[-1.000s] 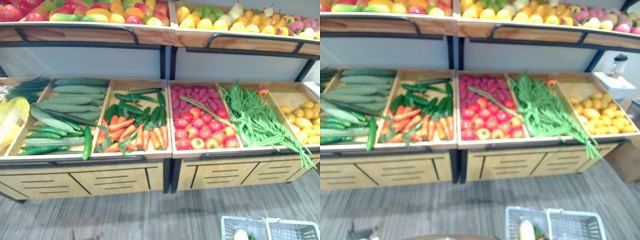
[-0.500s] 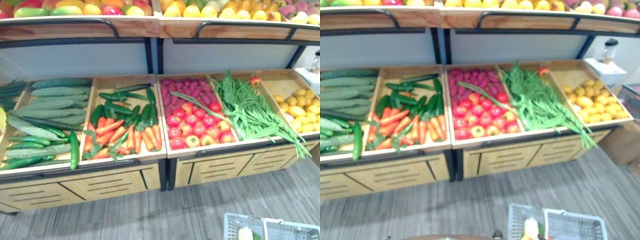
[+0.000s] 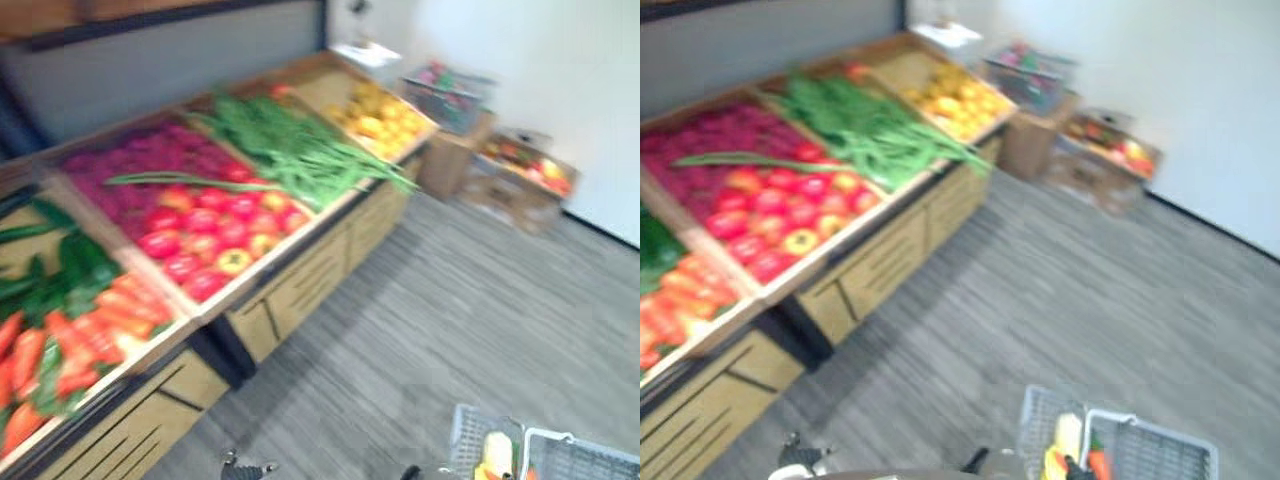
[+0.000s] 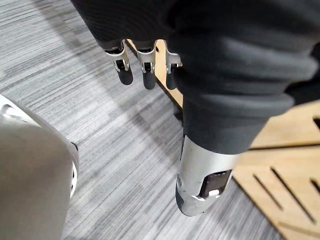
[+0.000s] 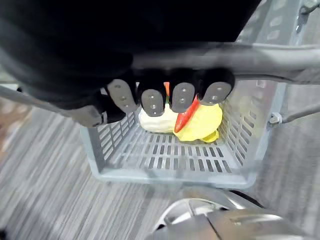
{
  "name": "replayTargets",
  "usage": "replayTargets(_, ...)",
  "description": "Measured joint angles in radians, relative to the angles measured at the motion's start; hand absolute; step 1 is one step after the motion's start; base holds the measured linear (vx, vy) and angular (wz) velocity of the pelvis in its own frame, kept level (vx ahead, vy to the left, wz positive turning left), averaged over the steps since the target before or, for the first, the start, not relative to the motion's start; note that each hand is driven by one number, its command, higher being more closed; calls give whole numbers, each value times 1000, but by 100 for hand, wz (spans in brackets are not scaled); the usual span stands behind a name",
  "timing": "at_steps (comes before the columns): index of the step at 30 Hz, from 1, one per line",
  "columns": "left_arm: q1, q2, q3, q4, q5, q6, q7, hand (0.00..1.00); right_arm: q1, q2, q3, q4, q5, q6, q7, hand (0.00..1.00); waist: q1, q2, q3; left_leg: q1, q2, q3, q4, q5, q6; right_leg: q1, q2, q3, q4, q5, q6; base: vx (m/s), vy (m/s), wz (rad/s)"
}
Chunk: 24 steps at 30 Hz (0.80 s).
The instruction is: Pick vegetable in the basket
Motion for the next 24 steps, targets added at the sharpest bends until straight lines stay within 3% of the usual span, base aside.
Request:
replayTargets(1, -23, -2, -3, 19, 0, 1, -8, 0, -2, -1, -21, 28, 1, 9, 1, 100, -5, -14, 3, 16, -1, 38, 0, 10, -7, 3, 25, 7, -51, -32, -11, -72, -270, -106)
replayTargets(3, -38, -18, -21, 30, 0, -1, -16, 0, 9, -28, -31, 74, 3, 29, -1, 100, -6, -2, 8, 28, -6, 71, -13, 29, 0, 24, 108, 55, -189, -46, -15, -71, -227, -113)
replayTargets(7, -61, -21, -30, 52, 0, -2, -14, 0, 6, -35, -25, 93, 3, 36, 1, 100, -5, 14, 10, 26, 19, 83, 16, 31, -11, 41, 208, 134, -380, -45, -22, -110, -197, -106)
replayTargets(10, -58, -13, -29, 57, 0, -2, -7, 0, 35, -15, -19, 95, 18, 45, 2, 100, -25, 26, 13, 28, 146, 50, 233, 30, -7, 97, 256, 156, -425, -41, -30, -120, -35, -24)
replayTargets(11, -49, -12, -27, 57, 0, -2, -2, 0, 45, -15, -7, 97, 19, 45, 2, 100, -22, 14, 19, 27, 194, 24, 324, 44, 8, 111, 270, 177, -436, -41, -33, -77, -38, -58)
replayTargets(12, -41, -10, -14, 50, -13, -8, 3, 0, 43, -21, 16, 96, 19, 38, 1, 100, -20, 26, 28, 5, 248, -70, 443, 89, 43, 139, 287, 209, -453, -39, -44, -84, -12, -96)
replayTargets(13, -41, -6, 15, 50, -44, -18, 14, 0, 34, -31, 46, 95, 15, 22, 0, 100, -14, 14, 40, -95, 241, -307, 546, 112, 47, 152, 290, 266, -465, -30, -50, -55, 27, -99)
replayTargets(14, -39, -4, 21, 49, -69, -22, 18, 0, 26, -33, 55, 94, 15, 15, 0, 100, -12, 14, 42, -134, 207, -409, 559, 87, 30, 151, 283, 287, -466, -29, -51, -45, 95, -101)
replayTargets(16, -38, -13, 26, 35, -132, -24, 43, 0, -2, -46, 48, 92, 15, 1, -2, 100, 10, 16, 50, -212, 50, -676, 476, 22, -2, 156, 258, 371, -484, 0, -39, 3, 147, -112)
replayTargets(18, -33, -13, 18, 33, -135, -31, 46, 0, -5, -46, 48, 91, 15, 0, -2, 100, 10, 19, 51, -219, -7, -756, 366, 15, -11, 157, 248, 397, -489, 7, -28, 17, 150, -68)
replayTargets(20, -28, -22, 8, 33, -132, -46, 44, 0, -4, -46, 50, 91, 15, -1, -2, 100, 9, 30, 53, -210, -78, -897, 124, 14, -19, 167, 244, 430, -505, 21, -6, 45, 217, -51)
replayTargets(21, -25, -33, 8, 34, -126, -47, 44, 0, -3, -50, 51, 83, 11, -4, -2, 100, 9, 45, 53, -200, -101, -965, -12, 44, -19, 167, 245, 446, -512, 30, 11, 81, 287, -44)
replayTargets(22, -25, -40, 10, 33, -126, -48, 43, 0, -3, -60, 53, 80, 9, -5, -3, 100, 10, 51, 54, -199, -113, -996, -50, 87, -52, 166, 245, 458, -517, 36, 23, 129, 352, -38)
replayTargets(23, -25, -38, 10, 34, -122, -50, 45, 0, -4, -54, 58, 79, 9, -5, -2, 100, 10, 52, 47, -186, -144, -983, -79, 90, -46, 170, 219, 475, -541, 51, 46, 159, 341, -19)
replayTargets(24, -25, -35, 5, 34, -98, -51, 46, 0, -1, -49, 75, 77, 9, -11, 0, 100, 9, 29, 43, -183, -175, -963, -103, 87, -39, 173, 189, 478, -572, 70, 74, 151, 260, -11)
